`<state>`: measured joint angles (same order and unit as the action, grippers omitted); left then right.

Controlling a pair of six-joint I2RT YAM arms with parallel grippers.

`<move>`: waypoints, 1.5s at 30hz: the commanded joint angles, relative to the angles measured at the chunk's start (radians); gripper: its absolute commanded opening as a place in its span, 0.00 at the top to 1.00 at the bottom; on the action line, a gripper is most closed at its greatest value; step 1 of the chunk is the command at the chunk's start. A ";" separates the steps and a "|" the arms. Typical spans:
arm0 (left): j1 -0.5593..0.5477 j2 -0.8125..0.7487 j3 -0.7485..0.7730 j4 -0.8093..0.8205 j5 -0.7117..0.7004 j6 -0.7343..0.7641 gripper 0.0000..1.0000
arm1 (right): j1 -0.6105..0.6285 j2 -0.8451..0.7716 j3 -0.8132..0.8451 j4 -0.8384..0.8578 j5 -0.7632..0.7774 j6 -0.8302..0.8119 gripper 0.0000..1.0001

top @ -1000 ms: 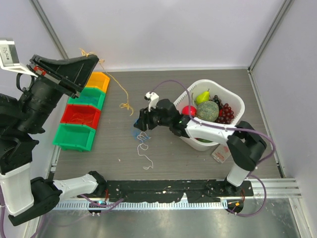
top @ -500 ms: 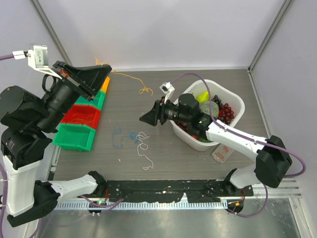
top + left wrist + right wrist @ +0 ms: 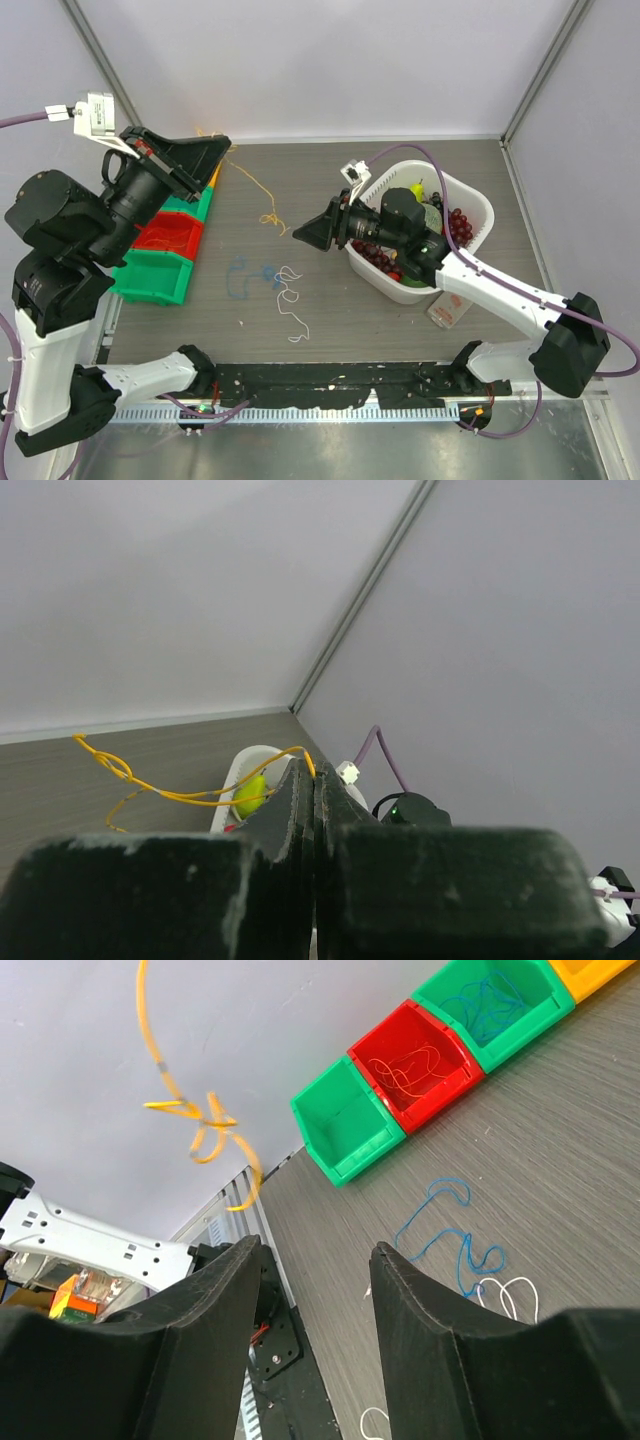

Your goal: Untangle the cables

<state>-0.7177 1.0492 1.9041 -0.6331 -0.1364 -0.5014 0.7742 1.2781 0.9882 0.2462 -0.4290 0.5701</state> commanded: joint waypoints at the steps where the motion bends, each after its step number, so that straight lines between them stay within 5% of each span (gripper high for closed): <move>1: 0.003 -0.011 -0.016 0.010 -0.022 -0.014 1.00 | -0.003 -0.016 0.041 0.028 -0.023 0.020 0.47; 45: 0.003 -0.012 -0.056 0.038 0.037 -0.042 1.00 | -0.018 0.053 0.046 0.117 0.016 0.076 0.52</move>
<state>-0.7177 1.0386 1.8465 -0.6399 -0.1184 -0.5262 0.7616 1.3380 1.0046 0.3260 -0.4278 0.6357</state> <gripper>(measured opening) 0.009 0.478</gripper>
